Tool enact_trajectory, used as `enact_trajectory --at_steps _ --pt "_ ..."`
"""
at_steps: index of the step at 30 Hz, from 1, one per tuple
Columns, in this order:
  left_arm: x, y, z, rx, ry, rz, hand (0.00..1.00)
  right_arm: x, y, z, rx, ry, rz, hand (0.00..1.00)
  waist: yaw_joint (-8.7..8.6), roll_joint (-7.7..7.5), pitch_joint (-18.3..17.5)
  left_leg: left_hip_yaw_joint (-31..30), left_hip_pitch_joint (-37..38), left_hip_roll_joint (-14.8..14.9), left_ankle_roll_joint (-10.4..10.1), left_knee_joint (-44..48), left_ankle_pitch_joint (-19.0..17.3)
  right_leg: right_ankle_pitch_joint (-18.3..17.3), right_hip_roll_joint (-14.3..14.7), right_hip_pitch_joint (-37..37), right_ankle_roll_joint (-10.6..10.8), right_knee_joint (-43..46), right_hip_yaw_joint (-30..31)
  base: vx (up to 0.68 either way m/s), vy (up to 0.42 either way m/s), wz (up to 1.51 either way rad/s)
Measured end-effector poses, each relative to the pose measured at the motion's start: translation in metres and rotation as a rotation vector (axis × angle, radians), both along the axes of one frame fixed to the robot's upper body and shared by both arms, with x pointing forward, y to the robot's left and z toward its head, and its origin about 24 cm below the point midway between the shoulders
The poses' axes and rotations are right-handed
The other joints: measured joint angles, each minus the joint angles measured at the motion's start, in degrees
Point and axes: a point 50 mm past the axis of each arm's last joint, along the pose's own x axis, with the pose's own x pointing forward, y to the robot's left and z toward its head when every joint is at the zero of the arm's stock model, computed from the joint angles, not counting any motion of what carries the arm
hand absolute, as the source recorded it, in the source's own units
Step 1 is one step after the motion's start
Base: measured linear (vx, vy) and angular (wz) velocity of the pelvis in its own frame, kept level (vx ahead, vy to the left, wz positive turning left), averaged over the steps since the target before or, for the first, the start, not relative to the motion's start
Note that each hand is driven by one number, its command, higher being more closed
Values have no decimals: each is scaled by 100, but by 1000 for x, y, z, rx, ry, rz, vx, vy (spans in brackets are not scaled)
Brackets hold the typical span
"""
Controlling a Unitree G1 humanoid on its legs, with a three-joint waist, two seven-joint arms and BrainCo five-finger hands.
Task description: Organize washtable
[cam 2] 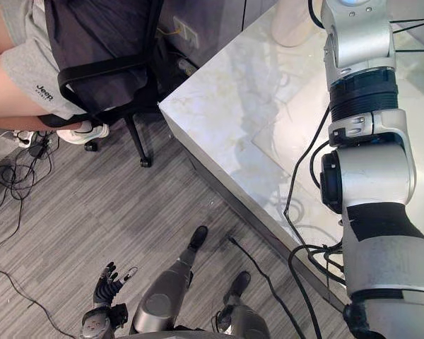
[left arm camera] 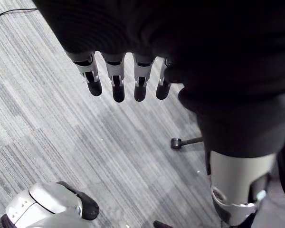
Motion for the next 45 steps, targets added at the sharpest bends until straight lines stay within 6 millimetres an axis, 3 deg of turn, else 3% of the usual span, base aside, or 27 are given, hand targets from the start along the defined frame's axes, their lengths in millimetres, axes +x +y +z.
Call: enact_trajectory --at_steps 8,18,19,31,41,45 --pt "3 -5 1 0 -17 -36 0 8 3 -5 -54 63 -60 100 11 -6 46 -66 -45 -21 0 10 1 -42 -10 0 48 19 -150 9 28 7" --pt "14 -6 6 23 -46 -67 0 14 -14 -12 -32 118 -127 100 10 -15 212 -155 -73 -23 -22 8 17 -88 2 -9 16 69 -261 -14 32 4" --pt "14 -6 6 23 -46 -67 0 14 -14 -12 -32 117 -127 0 9 -15 212 -155 -73 -23 -22 8 17 -88 3 -8 16 69 -267 20 36 2" --pt "13 -6 6 17 -47 -60 0 15 -17 -13 12 123 -94 0 -3 -16 212 -136 -69 -6 -30 30 22 -104 -1 -35 9 132 -259 -17 31 -1" --pt "10 -6 3 13 -26 -61 0 20 -41 -49 119 159 -86 0 -46 -18 206 -166 156 -12 -37 1 34 -110 -6 179 13 145 -292 -14 34 1" --pt "8 -5 1 12 -8 -62 0 21 -36 -51 142 155 -61 0 -149 -27 187 -181 188 -15 -43 -6 56 -111 -3 220 13 146 -312 -24 36 4"
